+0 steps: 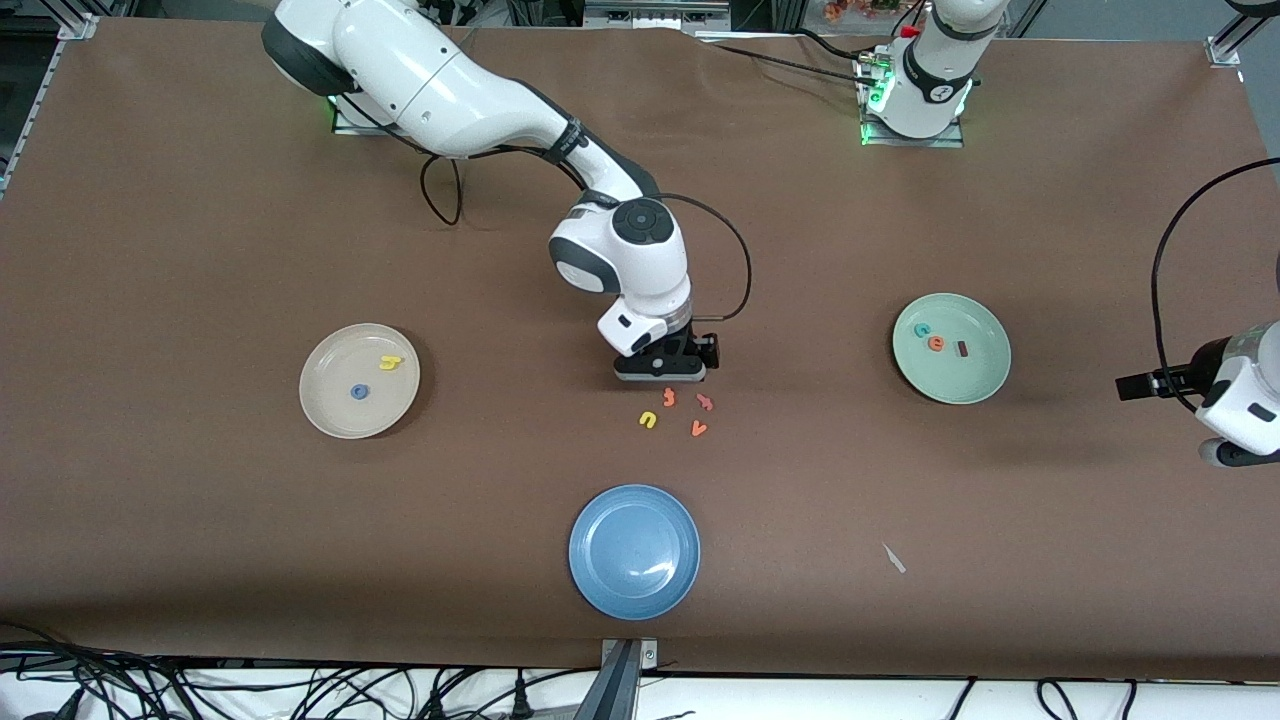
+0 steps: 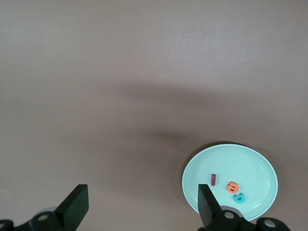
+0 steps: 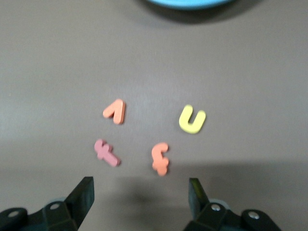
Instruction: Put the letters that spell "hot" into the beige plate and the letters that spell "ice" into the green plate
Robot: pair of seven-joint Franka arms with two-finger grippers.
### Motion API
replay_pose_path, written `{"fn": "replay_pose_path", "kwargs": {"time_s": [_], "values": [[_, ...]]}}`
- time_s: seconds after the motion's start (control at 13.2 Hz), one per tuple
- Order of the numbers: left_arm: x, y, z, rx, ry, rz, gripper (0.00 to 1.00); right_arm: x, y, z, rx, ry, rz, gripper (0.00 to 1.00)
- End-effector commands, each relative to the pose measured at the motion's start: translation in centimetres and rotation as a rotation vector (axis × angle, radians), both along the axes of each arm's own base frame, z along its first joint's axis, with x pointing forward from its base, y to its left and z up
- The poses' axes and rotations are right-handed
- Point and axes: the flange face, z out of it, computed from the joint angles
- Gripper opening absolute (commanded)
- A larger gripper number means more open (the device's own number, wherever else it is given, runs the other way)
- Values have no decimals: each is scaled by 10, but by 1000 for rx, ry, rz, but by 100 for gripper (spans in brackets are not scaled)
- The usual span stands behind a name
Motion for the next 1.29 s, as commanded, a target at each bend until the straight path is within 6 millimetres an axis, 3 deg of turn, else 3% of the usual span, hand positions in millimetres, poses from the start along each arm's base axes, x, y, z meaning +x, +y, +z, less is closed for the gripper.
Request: {"fn": "replay_pose_path", "kwargs": {"time_s": [0.0, 0.15, 0.3, 0.46, 0.53, 0.91, 1.06, 1.22], "values": [[-4, -17, 25, 41, -4, -47, 100, 19, 0, -11, -18, -52, 66, 85], [-6, -19, 24, 43, 17, -55, 100, 20, -2, -19, -18, -55, 71, 84], [-5, -46, 27, 37, 18, -60, 100, 19, -2, -21, -20, -51, 71, 82], [-4, -108, 49, 47, -20, -124, 100, 14, -1, -26, -28, -43, 75, 78], [-2, -121, 55, 50, -32, -140, 100, 12, 1, -29, -29, -38, 76, 76], [5, -125, 55, 12, -55, -137, 100, 4, 1, -40, -45, -21, 85, 63], [7, -141, 62, 6, -83, -158, 100, 5, 1, -40, -47, -22, 84, 54], [3, -172, 68, 73, -93, -156, 100, 3, 1, -41, -47, -19, 86, 50]]}}
